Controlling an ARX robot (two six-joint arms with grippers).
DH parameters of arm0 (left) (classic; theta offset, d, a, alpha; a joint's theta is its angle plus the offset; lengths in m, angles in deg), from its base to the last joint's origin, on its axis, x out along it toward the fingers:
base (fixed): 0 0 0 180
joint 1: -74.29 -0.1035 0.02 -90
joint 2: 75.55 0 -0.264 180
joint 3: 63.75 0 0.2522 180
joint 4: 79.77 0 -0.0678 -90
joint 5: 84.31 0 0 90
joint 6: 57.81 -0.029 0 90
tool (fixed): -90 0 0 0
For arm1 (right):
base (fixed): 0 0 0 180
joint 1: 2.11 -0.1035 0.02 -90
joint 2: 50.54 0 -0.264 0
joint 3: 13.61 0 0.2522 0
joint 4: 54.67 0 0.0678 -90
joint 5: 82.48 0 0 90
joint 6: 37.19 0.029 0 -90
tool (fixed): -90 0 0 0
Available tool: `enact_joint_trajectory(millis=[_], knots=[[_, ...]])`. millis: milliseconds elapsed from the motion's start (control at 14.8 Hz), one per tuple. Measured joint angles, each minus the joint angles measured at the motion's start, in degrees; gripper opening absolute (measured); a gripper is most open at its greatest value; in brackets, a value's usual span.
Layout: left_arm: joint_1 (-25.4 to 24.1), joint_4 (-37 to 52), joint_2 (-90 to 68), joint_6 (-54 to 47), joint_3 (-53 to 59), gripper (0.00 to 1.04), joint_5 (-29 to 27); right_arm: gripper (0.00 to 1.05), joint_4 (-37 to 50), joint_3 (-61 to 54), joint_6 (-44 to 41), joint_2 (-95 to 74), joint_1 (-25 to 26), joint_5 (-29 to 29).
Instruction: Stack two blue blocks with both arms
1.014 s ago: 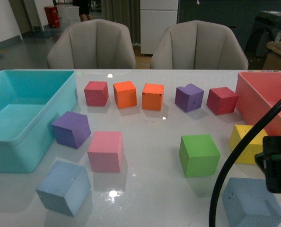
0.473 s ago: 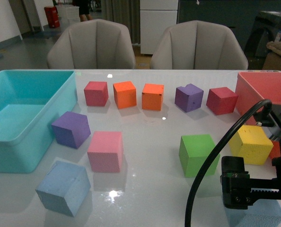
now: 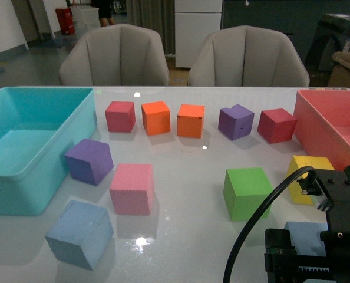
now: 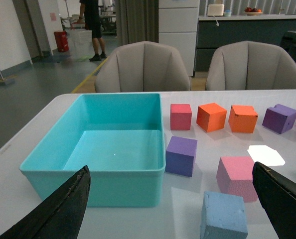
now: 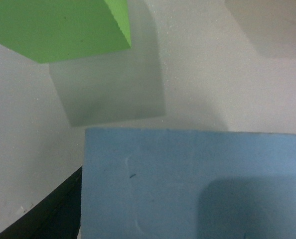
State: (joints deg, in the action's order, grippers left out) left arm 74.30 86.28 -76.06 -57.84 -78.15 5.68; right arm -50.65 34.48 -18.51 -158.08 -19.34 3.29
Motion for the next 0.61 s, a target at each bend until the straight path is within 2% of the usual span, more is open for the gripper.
enact_joint_trajectory(millis=[68, 203, 338, 608], knots=[[0.00, 0.00, 0.00, 0.00, 0.00, 0.98, 0.00, 0.93, 0.83, -0.24, 0.07, 0.02, 0.04, -0.02], [0.00, 0.00, 0.00, 0.00, 0.00, 0.98, 0.00, 0.69, 1.11, -1.20, 0.04, 0.28, 0.46, -0.02], [0.00, 0.00, 0.00, 0.00, 0.00, 0.98, 0.00, 0.53, 0.11, -2.08, 0.07, 2.82, 0.94, -0.02], [0.00, 0.00, 0.00, 0.00, 0.00, 0.98, 0.00, 0.48, -6.36, -4.48, 0.13, 18.27, 2.27, 0.02]])
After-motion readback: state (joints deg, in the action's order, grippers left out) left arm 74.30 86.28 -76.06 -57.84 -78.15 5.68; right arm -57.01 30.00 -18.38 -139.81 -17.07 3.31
